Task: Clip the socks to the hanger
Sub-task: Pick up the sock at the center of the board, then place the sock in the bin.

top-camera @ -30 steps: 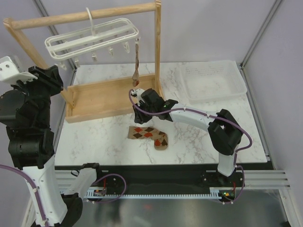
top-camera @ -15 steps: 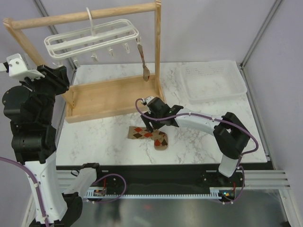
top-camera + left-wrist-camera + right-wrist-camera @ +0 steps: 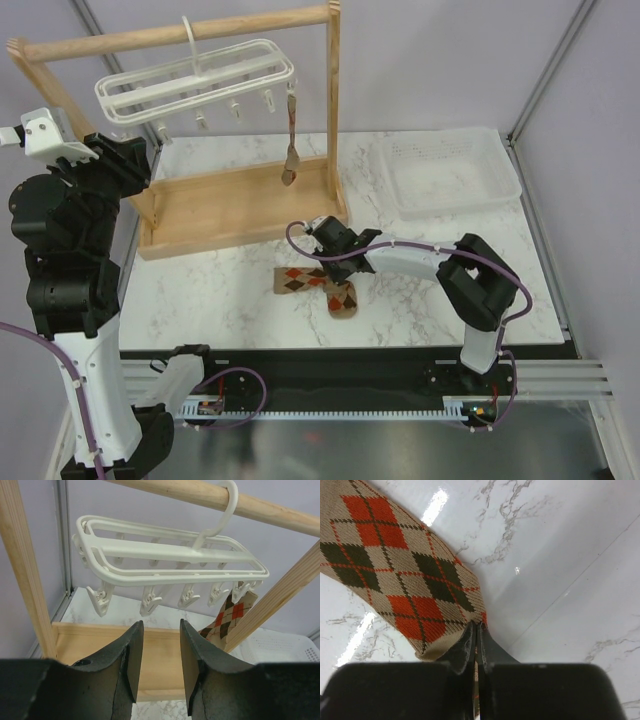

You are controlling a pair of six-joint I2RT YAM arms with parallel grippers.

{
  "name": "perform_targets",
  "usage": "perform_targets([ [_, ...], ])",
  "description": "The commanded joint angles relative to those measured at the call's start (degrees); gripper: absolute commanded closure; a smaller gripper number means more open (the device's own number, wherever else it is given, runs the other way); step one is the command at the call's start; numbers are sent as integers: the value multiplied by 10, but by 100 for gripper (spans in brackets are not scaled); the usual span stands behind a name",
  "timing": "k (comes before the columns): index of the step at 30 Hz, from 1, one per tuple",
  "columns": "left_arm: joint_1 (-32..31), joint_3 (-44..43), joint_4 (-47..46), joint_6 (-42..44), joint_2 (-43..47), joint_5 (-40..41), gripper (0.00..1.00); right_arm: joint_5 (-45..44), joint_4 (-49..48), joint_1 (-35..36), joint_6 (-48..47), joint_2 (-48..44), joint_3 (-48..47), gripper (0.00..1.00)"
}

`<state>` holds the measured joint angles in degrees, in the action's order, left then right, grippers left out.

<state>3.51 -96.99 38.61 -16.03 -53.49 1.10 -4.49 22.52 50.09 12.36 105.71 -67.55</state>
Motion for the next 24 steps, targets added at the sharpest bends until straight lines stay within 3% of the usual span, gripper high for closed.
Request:
perform_targets([
  [1, 2, -11, -21, -7, 0, -8, 57, 26, -25, -5, 0, -16, 1, 100],
  [7, 3, -8, -20, -10, -5, -8, 57, -52, -28, -33, 15, -109, -4, 100],
  [13, 2, 6, -28, -20, -2, -8, 57, -198, -49, -136, -1, -212, -63, 100],
  [17, 2, 12, -31, -22, 5, -7, 57, -185, -50, -268, -16, -185, -146, 100],
  [24, 2, 24, -42, -30, 7, -23, 57, -127, -75, -358, -16, -85, -208, 100],
])
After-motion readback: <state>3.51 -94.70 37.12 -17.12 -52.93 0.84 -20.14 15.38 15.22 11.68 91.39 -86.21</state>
